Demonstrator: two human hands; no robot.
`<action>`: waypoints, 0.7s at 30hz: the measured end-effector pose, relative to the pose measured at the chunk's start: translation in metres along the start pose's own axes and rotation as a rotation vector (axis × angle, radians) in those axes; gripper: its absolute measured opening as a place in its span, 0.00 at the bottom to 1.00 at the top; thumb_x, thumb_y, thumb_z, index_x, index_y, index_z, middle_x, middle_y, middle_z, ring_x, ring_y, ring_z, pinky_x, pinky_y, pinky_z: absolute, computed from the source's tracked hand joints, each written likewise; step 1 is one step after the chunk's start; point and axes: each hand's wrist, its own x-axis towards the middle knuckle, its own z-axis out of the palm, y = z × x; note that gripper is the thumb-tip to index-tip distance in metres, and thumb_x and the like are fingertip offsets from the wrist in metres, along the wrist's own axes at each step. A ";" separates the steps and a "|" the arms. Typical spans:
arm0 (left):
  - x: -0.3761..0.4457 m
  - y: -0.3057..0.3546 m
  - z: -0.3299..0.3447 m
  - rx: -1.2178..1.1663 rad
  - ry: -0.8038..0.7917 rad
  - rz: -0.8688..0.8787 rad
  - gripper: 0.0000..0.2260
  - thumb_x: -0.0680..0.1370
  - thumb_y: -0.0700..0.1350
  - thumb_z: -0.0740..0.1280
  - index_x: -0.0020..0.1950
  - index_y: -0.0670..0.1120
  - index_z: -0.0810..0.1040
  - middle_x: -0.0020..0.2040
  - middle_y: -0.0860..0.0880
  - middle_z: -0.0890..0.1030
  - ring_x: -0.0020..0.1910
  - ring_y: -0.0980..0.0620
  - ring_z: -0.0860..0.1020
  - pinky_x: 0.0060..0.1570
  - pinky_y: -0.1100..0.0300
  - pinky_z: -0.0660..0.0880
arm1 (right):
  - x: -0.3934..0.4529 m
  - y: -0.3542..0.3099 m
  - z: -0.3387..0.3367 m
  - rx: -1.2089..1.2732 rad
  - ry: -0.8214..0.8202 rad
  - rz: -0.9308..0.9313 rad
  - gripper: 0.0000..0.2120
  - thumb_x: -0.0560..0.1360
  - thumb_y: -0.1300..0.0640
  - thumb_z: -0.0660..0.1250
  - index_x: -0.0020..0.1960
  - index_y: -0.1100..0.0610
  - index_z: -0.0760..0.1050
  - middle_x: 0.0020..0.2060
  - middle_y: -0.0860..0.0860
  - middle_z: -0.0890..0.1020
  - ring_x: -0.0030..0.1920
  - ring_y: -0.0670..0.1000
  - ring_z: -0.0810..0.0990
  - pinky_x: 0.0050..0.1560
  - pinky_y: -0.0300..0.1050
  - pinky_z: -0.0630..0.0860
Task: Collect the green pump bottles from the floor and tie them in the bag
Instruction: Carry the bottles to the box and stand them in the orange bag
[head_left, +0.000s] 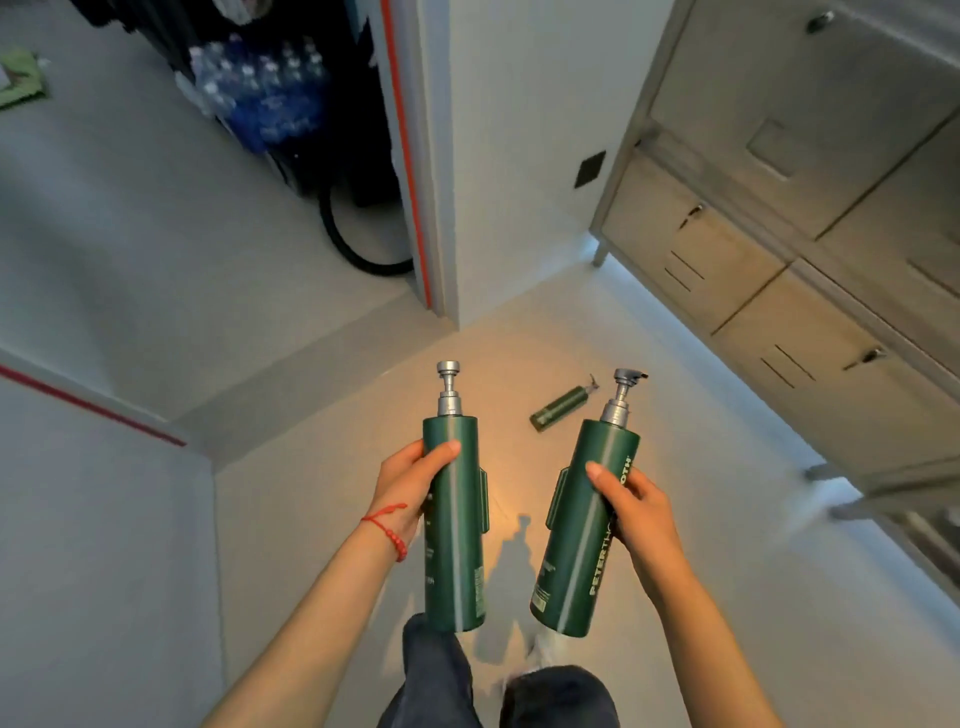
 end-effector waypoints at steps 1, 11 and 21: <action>0.001 0.002 0.023 0.026 -0.039 0.005 0.05 0.71 0.46 0.70 0.45 0.48 0.80 0.40 0.47 0.82 0.38 0.50 0.80 0.37 0.57 0.77 | 0.000 -0.001 -0.019 0.016 0.033 -0.008 0.08 0.69 0.49 0.71 0.47 0.50 0.78 0.37 0.48 0.84 0.36 0.45 0.84 0.31 0.34 0.77; -0.017 -0.010 0.239 0.217 -0.317 0.023 0.06 0.70 0.44 0.70 0.46 0.48 0.79 0.38 0.48 0.82 0.34 0.54 0.80 0.28 0.64 0.77 | -0.012 0.008 -0.203 0.183 0.338 -0.026 0.07 0.70 0.52 0.70 0.47 0.51 0.77 0.42 0.51 0.83 0.36 0.44 0.83 0.32 0.34 0.77; -0.020 -0.019 0.386 0.431 -0.581 -0.010 0.06 0.70 0.44 0.71 0.46 0.48 0.79 0.41 0.47 0.82 0.38 0.51 0.81 0.35 0.59 0.78 | -0.021 0.023 -0.303 0.368 0.601 0.002 0.07 0.70 0.51 0.71 0.47 0.51 0.78 0.40 0.49 0.84 0.35 0.42 0.83 0.30 0.32 0.76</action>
